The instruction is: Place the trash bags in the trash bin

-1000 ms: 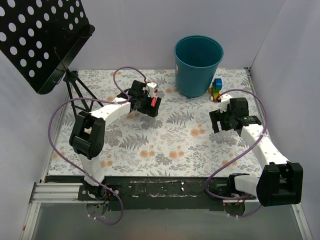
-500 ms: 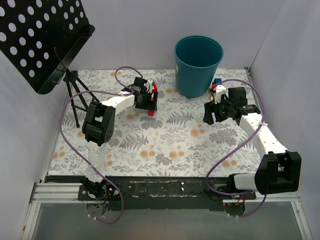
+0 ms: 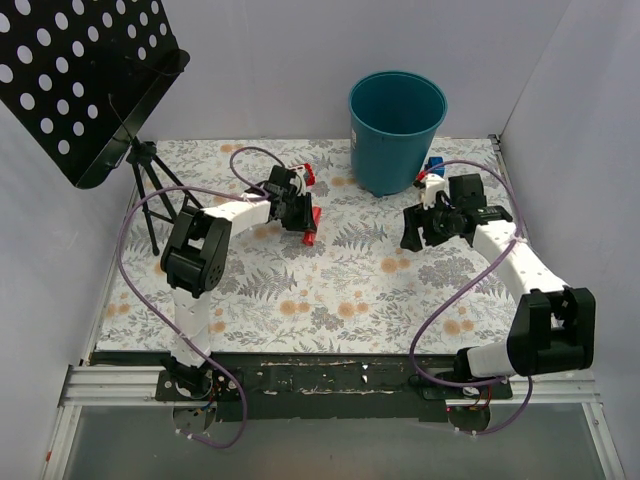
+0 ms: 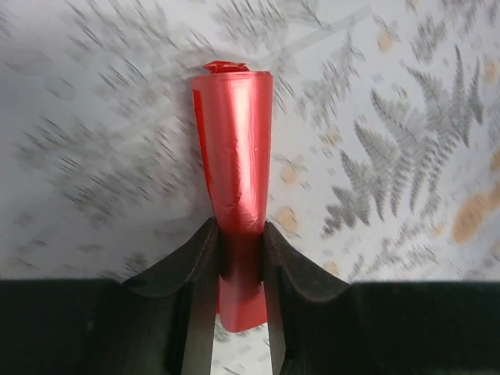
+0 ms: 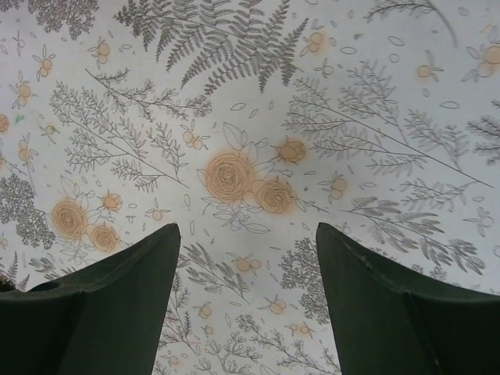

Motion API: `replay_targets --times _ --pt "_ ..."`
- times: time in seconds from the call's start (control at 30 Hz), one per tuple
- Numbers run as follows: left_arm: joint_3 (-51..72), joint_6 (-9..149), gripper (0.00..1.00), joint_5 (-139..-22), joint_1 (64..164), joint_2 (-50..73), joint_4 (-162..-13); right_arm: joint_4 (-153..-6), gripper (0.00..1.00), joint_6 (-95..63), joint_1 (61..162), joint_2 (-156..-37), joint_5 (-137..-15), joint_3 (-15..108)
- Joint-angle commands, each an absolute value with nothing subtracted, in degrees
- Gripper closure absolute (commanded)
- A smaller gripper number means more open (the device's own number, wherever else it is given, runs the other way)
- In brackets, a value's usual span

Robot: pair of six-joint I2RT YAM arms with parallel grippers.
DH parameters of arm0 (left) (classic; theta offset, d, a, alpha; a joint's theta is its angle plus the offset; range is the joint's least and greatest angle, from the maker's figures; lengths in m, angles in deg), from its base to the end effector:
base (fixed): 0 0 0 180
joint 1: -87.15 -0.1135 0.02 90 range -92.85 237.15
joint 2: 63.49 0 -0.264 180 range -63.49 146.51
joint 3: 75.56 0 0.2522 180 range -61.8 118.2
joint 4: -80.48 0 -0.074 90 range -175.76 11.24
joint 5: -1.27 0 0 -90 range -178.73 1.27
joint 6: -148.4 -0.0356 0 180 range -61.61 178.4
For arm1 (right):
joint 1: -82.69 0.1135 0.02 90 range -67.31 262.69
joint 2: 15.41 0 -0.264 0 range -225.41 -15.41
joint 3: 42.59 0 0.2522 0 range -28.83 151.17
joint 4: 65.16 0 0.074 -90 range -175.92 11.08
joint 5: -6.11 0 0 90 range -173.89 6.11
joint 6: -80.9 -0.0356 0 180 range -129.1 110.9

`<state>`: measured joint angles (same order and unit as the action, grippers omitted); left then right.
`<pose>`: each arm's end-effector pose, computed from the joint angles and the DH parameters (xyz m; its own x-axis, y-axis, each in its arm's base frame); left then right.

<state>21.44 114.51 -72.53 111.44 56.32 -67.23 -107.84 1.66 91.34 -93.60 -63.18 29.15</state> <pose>0.4021 -0.1924 0.1561 -0.8655 -0.4840 -0.1291 -0.3192 0.7315 -0.6025 0.2816 0.0556 0.2624 -0.6655 -0.2779 -0.6928 -0.5025 0.8531 0.1406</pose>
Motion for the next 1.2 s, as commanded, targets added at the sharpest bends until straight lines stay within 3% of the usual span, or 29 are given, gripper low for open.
replay_targets --times 0.0,0.07,0.1,0.17,0.2,0.23,0.3,0.6,0.9,1.03,1.17 --pt "13.01 124.38 0.8 -66.15 117.02 51.3 -65.71 -106.52 0.22 0.13 95.34 -96.61 -60.51 28.83" --pt "10.89 128.08 0.79 -65.62 119.65 50.25 -66.94 -105.64 0.23 0.21 98.24 -98.11 -59.99 28.74" --pt "10.27 129.48 0.72 -65.79 121.06 49.72 -67.03 -105.29 0.23 -0.05 99.55 -98.81 -59.9 28.83" --pt "10.0 130.38 0.35 -65.97 124.14 48.75 -66.51 -104.67 0.23 -1.01 102.02 -100.65 -59.46 29.26" --pt "10.01 129.68 0.22 -67.19 125.19 47.88 -65.64 -104.41 0.22 -2.58 102.81 -101.71 -59.2 29.61" --pt "9.92 129.15 0.15 -68.42 125.29 46.91 -65.11 -104.06 0.21 -4.78 102.99 -102.94 -58.76 30.05" --pt "10.01 127.4 0.11 -70.18 124.16 44.45 -62.92 -103.35 0.19 -8.65 103.0 -104.96 -57.44 31.02" --pt "0.17 122.65 0.13 -68.43 104.65 30.74 -57.37 -99.84 0.19 -17.62 105.63 -115.24 -57.34 38.4" --pt "-7.04 117.46 0.16 -64.21 103.67 22.39 -61.06 -98.16 0.28 -22.73 107.21 -121.93 -59.28 42.01" --pt "-6.78 115.79 0.16 -67.81 103.76 21.77 -59.66 -98.25 0.41 -23.34 109.93 -123.77 -58.32 44.9" --pt "-6.69 115.61 0.16 -68.43 103.32 22.12 -59.48 -99.39 0.42 -24.05 113.62 -124.13 -57.52 48.24"
